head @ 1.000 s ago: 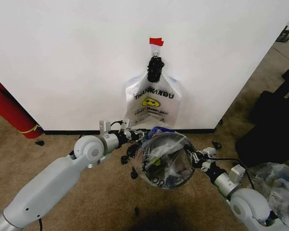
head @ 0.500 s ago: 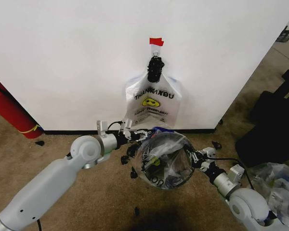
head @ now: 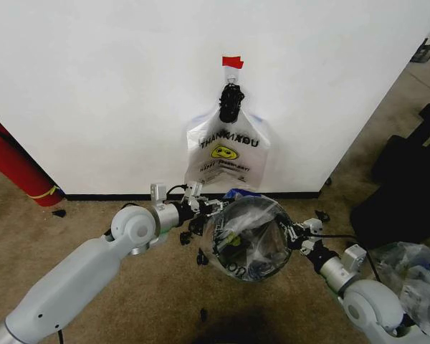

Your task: Pick up the garbage bag from the wall and place it over the trash bin.

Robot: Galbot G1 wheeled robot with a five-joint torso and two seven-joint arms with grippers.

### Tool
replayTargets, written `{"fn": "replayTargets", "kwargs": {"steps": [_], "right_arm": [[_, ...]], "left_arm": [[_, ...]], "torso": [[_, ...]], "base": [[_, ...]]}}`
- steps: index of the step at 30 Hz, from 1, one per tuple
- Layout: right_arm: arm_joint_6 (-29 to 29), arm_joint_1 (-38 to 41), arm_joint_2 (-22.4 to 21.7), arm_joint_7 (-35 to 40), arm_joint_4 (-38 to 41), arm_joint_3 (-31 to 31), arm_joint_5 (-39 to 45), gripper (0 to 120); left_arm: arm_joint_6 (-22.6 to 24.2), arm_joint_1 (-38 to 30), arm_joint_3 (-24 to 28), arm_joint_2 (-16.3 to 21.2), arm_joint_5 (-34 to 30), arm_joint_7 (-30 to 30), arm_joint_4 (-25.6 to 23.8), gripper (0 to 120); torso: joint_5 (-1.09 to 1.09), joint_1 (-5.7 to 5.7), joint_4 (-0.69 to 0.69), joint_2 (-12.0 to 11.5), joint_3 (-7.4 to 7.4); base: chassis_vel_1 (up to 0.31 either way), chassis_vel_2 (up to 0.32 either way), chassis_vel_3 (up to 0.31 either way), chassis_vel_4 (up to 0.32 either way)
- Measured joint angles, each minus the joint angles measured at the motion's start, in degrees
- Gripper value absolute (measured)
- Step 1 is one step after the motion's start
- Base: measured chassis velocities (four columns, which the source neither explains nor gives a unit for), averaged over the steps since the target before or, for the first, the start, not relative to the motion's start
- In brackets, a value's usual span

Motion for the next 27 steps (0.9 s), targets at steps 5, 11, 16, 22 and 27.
{"fn": "replayTargets", "kwargs": {"steps": [5, 11, 16, 22, 27], "right_arm": [[0.0, 0.0, 0.1, 0.0, 0.0, 0.0, 0.0, 0], [0.0, 0.0, 0.1, 0.0, 0.0, 0.0, 0.0, 0], [-0.1, 0.0, 0.3, 0.0, 0.1, -0.1, 0.0, 0], [-0.1, -0.4, 0.3, -0.5, 1.0, -0.1, 0.2, 0], [-0.1, -0.6, 0.4, -0.6, 1.2, -0.1, 0.2, 0]], "left_arm": [[-1.1, -0.2, 0.3, -0.2, 0.2, -0.3, 0.4, 14], [-1.9, -0.1, 0.4, -0.3, 0.2, -0.6, 0.3, 0], [-2.3, -0.2, 0.8, -0.6, 0.2, -1.2, 0.6, 0], [-2.5, -2.6, 4.3, -1.9, 4.5, -3.3, 5.2, 0], [-2.6, -3.4, 5.5, -2.2, 5.7, -3.5, 6.7, 0]], "torso": [[0.00, 0.00, -0.01, 0.0, 0.00], [0.00, 0.00, 0.00, 0.0, 0.00], [0.00, 0.00, 0.00, 0.0, 0.00], [0.00, 0.00, 0.00, 0.0, 0.00], [0.00, 0.00, -0.01, 0.0, 0.00]], "base": [[0.000, 0.000, 0.000, 0.000], [0.000, 0.000, 0.000, 0.000], [0.000, 0.000, 0.000, 0.000], [0.000, 0.000, 0.000, 0.000], [0.000, 0.000, 0.000, 0.000]]}}
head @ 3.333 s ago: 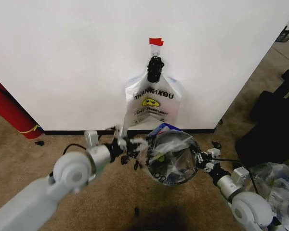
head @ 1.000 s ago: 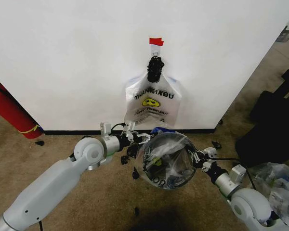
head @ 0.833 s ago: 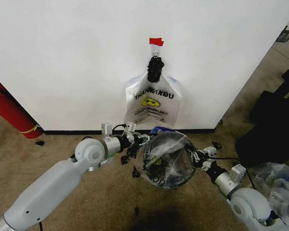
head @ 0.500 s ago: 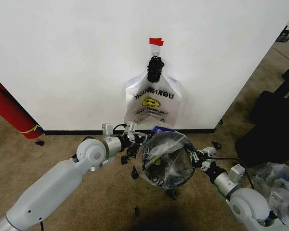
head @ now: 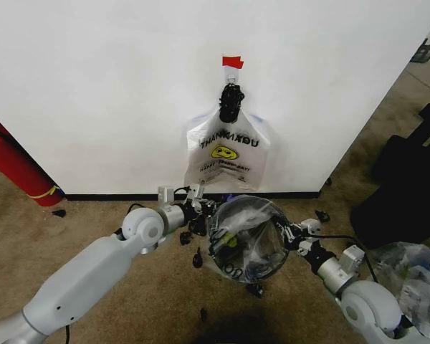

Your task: Pick up the garbage bag from the wall and place it over the trash bin.

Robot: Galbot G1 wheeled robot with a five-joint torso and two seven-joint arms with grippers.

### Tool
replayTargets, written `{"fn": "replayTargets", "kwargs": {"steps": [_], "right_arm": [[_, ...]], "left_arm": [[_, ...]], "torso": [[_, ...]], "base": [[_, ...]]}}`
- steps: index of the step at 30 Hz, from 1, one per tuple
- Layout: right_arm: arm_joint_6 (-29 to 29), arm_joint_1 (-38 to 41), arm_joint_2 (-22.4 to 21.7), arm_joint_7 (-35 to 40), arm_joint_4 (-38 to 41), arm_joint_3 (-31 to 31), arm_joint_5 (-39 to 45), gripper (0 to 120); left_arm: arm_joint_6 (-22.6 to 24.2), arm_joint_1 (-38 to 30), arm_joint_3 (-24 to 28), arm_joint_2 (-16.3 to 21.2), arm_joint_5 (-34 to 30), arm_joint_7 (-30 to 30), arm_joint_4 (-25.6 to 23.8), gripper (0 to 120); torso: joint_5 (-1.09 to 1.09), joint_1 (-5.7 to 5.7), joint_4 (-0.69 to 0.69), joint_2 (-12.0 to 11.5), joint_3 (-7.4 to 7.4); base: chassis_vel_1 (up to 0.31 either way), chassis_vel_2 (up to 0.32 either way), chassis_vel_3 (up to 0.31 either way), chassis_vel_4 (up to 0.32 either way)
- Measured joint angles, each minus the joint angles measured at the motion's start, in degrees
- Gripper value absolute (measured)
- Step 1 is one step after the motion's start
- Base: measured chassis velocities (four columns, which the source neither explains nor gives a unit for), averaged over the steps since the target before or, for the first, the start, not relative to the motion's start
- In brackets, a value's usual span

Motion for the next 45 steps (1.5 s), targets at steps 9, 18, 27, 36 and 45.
{"fn": "replayTargets", "kwargs": {"steps": [9, 18, 27, 36, 45], "right_arm": [[0.0, 0.3, 1.1, 0.6, -0.5, -0.2, 0.0, 0], [-0.5, 0.7, 5.0, 3.0, -1.5, -1.0, 1.3, 0], [-2.0, -0.8, 10.4, 12.4, 0.3, -1.4, 3.6, 0], [-1.6, -3.6, 16.1, 20.4, 2.9, -0.8, 5.0, 0], [2.7, -6.6, 20.3, 24.5, 4.8, -0.7, -2.3, 0]], "left_arm": [[1.7, 2.2, -2.9, 0.4, 1.6, -1.7, -3.5, 21], [2.8, 5.7, -6.1, 5.2, 3.0, -7.0, -10.3, 55], [-3.5, 11.5, -12.5, 6.4, 3.3, -22.1, -15.8, 88], [-6.1, 21.4, -17.9, 8.0, 3.9, -26.4, -26.9, 81], [1.5, 27.9, -16.2, 0.3, 8.1, -32.0, -36.2, 47]], "torso": [[0.00, 0.00, 0.00, 0.0, 0.00], [-0.01, 0.00, 0.00, 0.0, 0.00], [-0.01, -0.01, 0.02, 0.0, 0.00], [-0.01, -0.01, 0.05, 0.0, -0.01], [-0.02, -0.01, 0.01, 0.0, 0.00]], "base": [[0.000, 0.000, 0.000, 0.000], [0.000, 0.000, 0.000, 0.000], [0.000, 0.000, 0.000, 0.000], [0.000, 0.000, 0.000, 0.000], [0.000, 0.000, 0.000, 0.000]]}}
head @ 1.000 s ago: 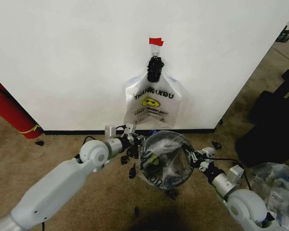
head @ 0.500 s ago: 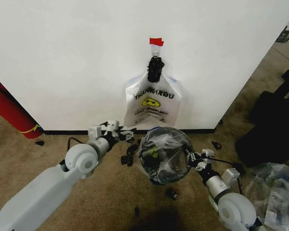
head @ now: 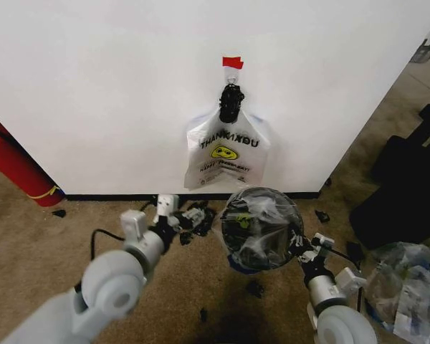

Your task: Pick up the garbage bag from the wall and place it over the trash bin.

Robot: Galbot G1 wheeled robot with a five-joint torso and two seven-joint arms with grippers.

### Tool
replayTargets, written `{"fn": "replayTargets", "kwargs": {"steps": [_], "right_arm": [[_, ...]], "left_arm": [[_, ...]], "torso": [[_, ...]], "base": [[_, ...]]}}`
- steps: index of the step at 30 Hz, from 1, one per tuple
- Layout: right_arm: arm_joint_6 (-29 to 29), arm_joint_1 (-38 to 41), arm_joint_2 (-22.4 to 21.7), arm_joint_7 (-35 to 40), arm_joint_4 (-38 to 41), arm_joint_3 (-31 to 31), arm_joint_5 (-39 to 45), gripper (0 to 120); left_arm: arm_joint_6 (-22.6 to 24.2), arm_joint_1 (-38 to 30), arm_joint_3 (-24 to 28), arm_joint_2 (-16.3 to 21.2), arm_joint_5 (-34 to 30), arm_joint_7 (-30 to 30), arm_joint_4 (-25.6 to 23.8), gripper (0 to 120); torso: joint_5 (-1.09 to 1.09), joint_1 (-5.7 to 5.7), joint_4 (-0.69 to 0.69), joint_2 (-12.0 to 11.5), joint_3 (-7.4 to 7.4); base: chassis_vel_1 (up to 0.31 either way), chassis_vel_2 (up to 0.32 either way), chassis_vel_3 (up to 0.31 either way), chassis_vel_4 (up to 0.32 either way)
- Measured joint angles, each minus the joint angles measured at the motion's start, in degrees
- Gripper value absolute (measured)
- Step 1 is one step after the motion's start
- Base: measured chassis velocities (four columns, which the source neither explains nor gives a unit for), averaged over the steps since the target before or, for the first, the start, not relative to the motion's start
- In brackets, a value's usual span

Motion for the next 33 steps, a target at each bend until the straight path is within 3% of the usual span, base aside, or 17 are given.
{"fn": "replayTargets", "kwargs": {"steps": [5, 8, 12, 14, 19, 28, 33], "right_arm": [[1.6, 0.1, 4.6, 0.0, -1.4, 1.4, -3.6, 0], [3.5, -0.5, 7.5, -1.1, -2.1, 2.3, -8.2, 0], [5.0, 0.2, 8.4, -1.3, -3.2, 2.3, -10.6, 0], [5.7, 1.6, 8.9, -1.2, -4.1, 2.2, -11.7, 0], [6.8, 4.0, 9.1, -1.4, -5.9, 2.4, -14.0, 0], [9.2, 2.2, 14.7, -2.4, -5.4, 0.5, -21.3, 0], [11.0, 0.8, 15.5, -3.1, -5.2, 0.7, -24.2, 0]], "left_arm": [[2.8, 0.7, 0.5, 2.3, -1.6, -0.6, -4.1, 30], [4.9, -3.0, 2.9, 3.6, -3.3, -1.2, -5.0, 17], [5.3, -5.5, 5.6, 2.3, -3.0, -0.9, -3.8, 5], [5.9, -6.4, 8.1, -0.2, 0.2, -1.2, -1.6, 0], [9.7, -10.5, 12.5, -6.1, -1.1, -3.6, 1.4, 0], [11.8, -12.8, 14.4, -4.4, -8.3, -4.8, 1.4, 0], [13.1, -15.4, 18.2, -6.9, -9.1, -5.8, 3.9, 0]], "torso": [[0.04, 0.00, 0.01, 0.0, 0.00], [0.02, 0.00, -0.01, 0.0, 0.00], [0.02, 0.00, -0.02, 0.0, 0.00], [0.02, 0.00, 0.01, 0.0, 0.00], [0.00, 0.01, -0.03, 0.0, 0.01], [0.02, 0.01, 0.03, 0.0, 0.01], [0.02, 0.01, -0.01, 0.0, 0.00]], "base": [[0.000, 0.000, 0.000, 0.000], [0.000, 0.000, 0.000, 0.000], [0.000, 0.000, 0.000, 0.000], [0.000, 0.000, 0.000, 0.000], [0.000, 0.000, 0.000, 0.000], [0.000, 0.000, 0.000, 0.000], [0.000, 0.000, 0.000, 0.000]]}}
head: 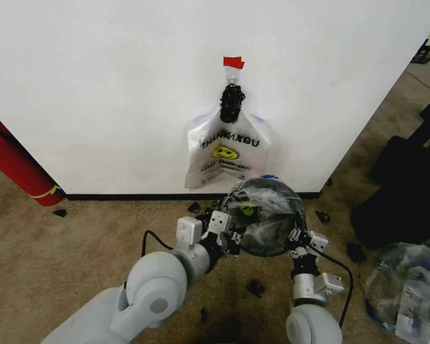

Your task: Pick up the garbage bag from the wall and place it over the trash bin.

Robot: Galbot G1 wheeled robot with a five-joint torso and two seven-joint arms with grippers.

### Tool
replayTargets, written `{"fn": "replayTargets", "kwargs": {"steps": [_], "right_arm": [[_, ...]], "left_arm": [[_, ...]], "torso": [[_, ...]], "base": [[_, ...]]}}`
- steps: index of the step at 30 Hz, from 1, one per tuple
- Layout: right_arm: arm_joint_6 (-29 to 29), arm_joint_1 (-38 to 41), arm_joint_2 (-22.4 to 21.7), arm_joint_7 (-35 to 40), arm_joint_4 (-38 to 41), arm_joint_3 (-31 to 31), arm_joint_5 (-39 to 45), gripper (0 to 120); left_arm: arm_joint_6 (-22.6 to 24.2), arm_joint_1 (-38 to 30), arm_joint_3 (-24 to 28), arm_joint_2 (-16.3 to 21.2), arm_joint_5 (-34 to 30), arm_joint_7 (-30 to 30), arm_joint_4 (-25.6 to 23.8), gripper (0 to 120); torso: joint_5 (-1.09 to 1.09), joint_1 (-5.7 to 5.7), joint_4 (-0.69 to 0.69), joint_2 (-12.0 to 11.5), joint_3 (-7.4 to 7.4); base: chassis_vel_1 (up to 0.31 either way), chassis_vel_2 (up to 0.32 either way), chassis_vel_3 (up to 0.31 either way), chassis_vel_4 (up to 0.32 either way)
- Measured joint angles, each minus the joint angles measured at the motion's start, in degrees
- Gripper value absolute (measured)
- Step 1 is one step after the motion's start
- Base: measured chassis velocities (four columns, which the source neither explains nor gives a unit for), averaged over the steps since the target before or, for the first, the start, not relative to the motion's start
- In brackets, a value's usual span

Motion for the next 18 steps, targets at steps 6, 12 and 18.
{"fn": "replayTargets", "kwargs": {"steps": [6, 12, 18], "right_arm": [[0.5, 0.2, -1.8, -0.3, 0.2, 1.4, 0.7, 0], [0.6, 0.9, -4.7, -0.2, 0.7, 2.5, 3.1, 0], [0.6, -0.3, -3.5, -0.3, 1.9, 2.2, 2.2, 0]], "left_arm": [[0.5, -6.5, 8.2, -5.3, 0.8, -2.0, 6.9, 0], [0.2, -12.4, 12.6, -10.9, 1.2, -4.7, 14.7, 0], [-0.3, -14.0, 13.3, -11.5, 4.5, -4.4, 17.2, 0]], "torso": [[0.01, 0.00, 0.01, 0.0, 0.00], [0.01, 0.00, -0.02, 0.0, 0.00], [0.01, 0.00, 0.03, 0.0, 0.00]], "base": [[0.000, 0.000, 0.000, 0.000], [0.000, 0.000, 0.000, 0.000], [0.000, 0.000, 0.000, 0.000]]}}
